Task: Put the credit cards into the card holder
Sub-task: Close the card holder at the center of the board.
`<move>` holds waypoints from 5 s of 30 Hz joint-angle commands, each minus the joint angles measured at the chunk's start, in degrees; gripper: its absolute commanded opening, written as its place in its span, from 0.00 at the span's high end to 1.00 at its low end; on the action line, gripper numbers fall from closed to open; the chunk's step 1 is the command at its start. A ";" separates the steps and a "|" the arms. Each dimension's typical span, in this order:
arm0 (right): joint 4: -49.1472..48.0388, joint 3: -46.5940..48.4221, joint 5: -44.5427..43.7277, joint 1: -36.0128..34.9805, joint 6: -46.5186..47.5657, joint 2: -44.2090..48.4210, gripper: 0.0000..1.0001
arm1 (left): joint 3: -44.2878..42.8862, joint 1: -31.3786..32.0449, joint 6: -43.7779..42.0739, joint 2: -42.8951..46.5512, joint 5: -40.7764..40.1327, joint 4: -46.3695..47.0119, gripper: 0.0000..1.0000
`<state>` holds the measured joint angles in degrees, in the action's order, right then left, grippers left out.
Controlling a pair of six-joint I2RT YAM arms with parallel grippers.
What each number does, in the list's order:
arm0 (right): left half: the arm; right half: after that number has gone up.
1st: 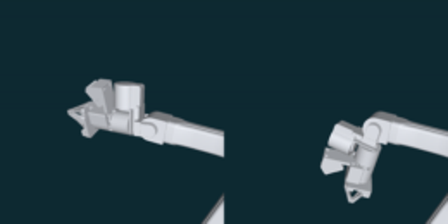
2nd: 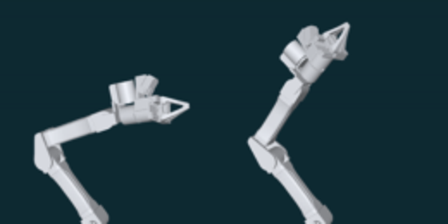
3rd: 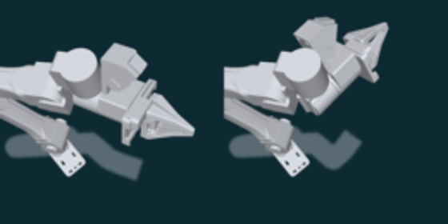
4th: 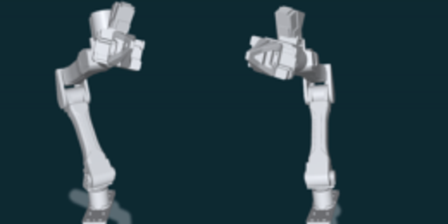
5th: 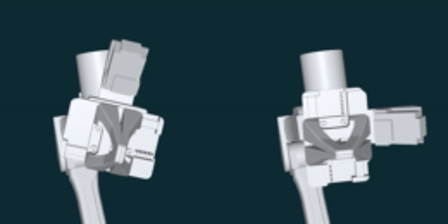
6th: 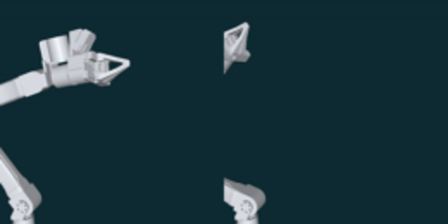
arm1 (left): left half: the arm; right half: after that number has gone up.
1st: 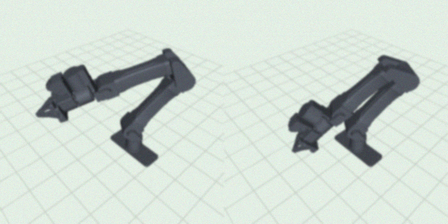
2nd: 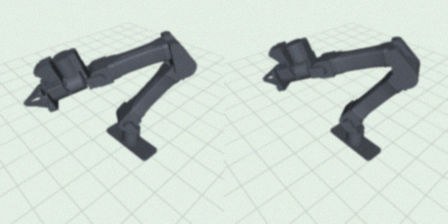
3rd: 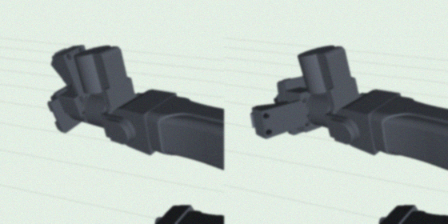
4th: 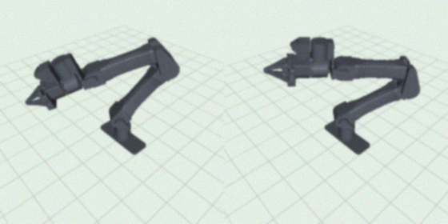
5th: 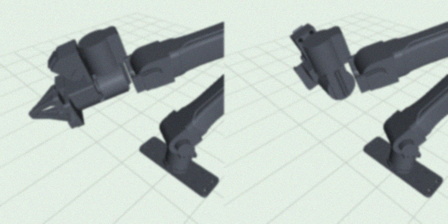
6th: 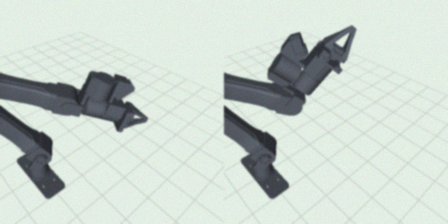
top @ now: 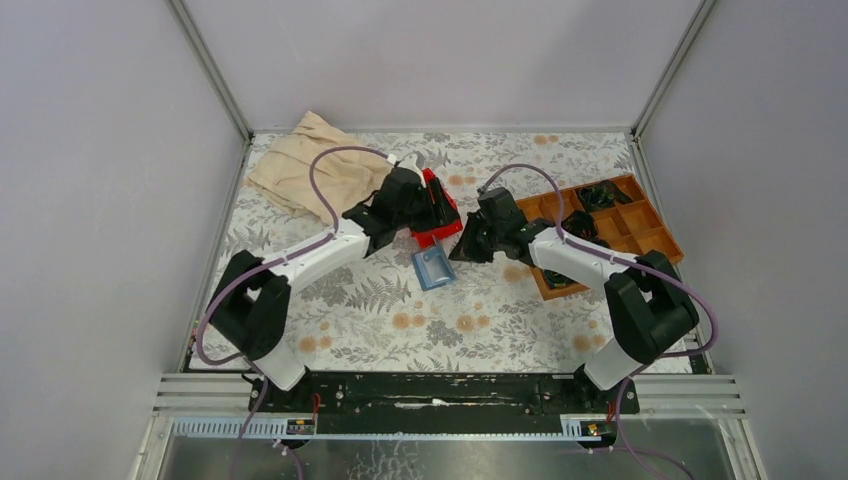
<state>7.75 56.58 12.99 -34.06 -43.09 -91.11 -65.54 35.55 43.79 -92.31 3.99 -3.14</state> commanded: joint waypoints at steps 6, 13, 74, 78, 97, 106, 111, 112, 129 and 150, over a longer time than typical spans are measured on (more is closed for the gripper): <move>-8.65 -1.89 3.55 -0.29 -2.57 -2.96 1.00 | -1.63 -0.33 -0.93 -5.75 8.97 -2.47 0.39; -11.14 -3.13 5.18 -1.06 -3.72 -5.49 1.00 | 1.39 -0.39 -0.13 -5.12 8.36 -3.86 0.40; -5.67 -1.34 4.06 -2.85 0.51 -13.79 0.97 | 10.43 4.79 -3.23 -5.49 -10.28 -5.38 0.51; -5.64 -1.43 4.06 -2.85 0.47 -13.54 0.97 | 10.15 5.89 -2.82 -8.08 -11.78 -8.80 0.58; 1.71 2.08 -1.40 -2.32 6.67 -4.64 0.63 | 16.78 6.72 -0.46 -11.30 -15.31 -16.46 0.66; -7.25 -3.15 4.08 1.42 5.28 -7.67 0.52 | 19.85 6.65 -2.10 -11.42 -12.93 -16.48 0.66; -16.35 -6.47 10.21 3.36 3.80 -10.99 0.49 | 21.24 6.64 -2.63 -12.99 -11.24 -16.98 0.70; -17.88 -6.88 10.93 3.61 3.56 -11.88 0.49 | 21.43 6.64 -2.72 -13.44 -10.94 -17.07 0.71; -45.62 -22.69 23.65 2.15 -6.77 -23.51 0.47 | 26.28 6.74 -2.72 -22.28 -0.17 -11.57 0.90; -55.62 -20.65 24.39 -5.38 -12.54 -28.84 0.62 | 29.81 8.49 -1.91 -23.74 7.63 -7.62 0.92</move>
<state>-58.50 35.09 34.59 -27.57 -55.96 -114.48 -44.12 38.72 41.17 -100.18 -4.14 9.96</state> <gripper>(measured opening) 0.418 0.330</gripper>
